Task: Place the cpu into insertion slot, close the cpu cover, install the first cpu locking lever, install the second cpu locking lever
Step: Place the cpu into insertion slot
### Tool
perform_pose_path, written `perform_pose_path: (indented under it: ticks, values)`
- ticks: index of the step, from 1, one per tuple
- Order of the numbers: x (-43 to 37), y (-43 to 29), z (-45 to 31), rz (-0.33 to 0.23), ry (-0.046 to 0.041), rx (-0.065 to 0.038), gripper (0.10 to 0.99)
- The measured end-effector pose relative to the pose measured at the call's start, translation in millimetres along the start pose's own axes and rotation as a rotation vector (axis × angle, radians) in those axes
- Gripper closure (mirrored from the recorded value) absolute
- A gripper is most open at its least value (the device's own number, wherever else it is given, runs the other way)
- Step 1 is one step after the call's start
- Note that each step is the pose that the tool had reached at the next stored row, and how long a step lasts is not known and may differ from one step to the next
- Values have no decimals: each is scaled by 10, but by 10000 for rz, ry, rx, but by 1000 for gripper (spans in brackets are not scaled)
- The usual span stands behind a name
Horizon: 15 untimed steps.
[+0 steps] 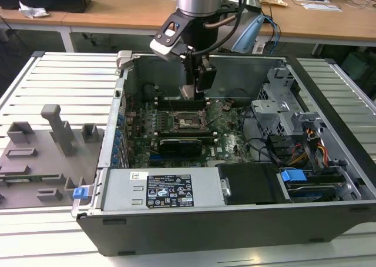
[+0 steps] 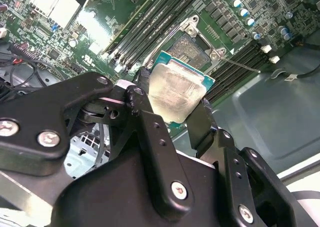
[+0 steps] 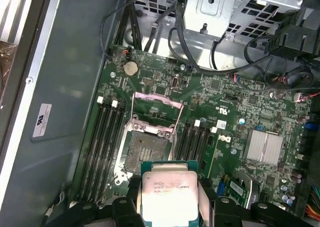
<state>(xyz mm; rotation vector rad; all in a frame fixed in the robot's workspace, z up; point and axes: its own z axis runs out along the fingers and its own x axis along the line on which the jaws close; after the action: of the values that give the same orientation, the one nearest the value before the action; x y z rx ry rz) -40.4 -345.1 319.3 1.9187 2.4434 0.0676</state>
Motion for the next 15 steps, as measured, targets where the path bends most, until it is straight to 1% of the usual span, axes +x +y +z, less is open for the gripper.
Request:
perform_pose_path:
  ticks: [12,15]
  values:
    - [0,-4,73,68,-17,7,549]
    - [0,-6,105,68,-20,10,549]
